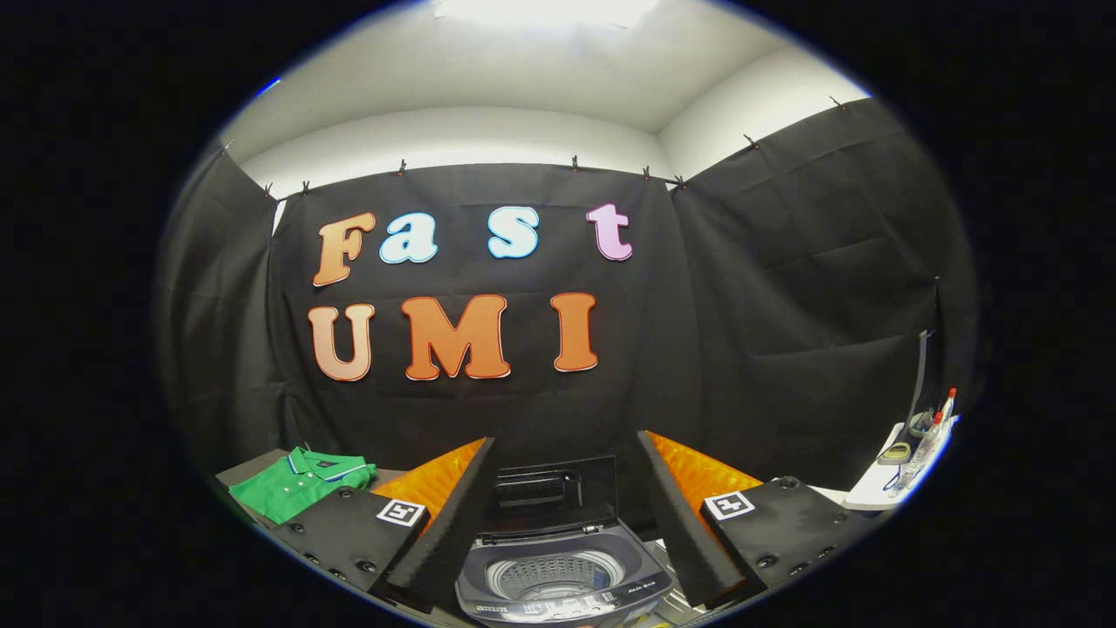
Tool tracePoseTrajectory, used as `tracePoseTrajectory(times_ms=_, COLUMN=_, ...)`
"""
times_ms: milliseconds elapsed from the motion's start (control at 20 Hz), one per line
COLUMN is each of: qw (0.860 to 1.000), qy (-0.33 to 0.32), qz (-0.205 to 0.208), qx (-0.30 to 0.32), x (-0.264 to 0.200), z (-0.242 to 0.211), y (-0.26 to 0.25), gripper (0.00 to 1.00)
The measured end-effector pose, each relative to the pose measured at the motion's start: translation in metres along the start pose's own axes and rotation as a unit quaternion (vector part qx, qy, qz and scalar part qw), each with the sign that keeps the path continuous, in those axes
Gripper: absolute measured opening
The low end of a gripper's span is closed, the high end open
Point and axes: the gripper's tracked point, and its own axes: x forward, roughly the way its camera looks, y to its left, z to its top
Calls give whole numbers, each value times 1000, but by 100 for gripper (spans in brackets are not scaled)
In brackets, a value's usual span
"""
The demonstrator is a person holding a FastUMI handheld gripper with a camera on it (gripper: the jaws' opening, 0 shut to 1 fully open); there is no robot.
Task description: Put the clothes into the washing machine and then close the washing machine lid.
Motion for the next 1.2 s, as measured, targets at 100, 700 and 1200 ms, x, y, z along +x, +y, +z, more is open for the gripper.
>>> tracePoseTrajectory(times_ms=100, qw=1000, qy=3, qz=2, qx=-1, x=1, z=-2, y=4, gripper=100)
tracePoseTrajectory(times_ms=700, qw=999, qy=-2, qz=35, qx=6, x=16, z=20, y=73, gripper=100)
tracePoseTrajectory(times_ms=1200, qw=981, qy=4, qz=191, qx=-10, x=28, z=16, y=274, gripper=99)
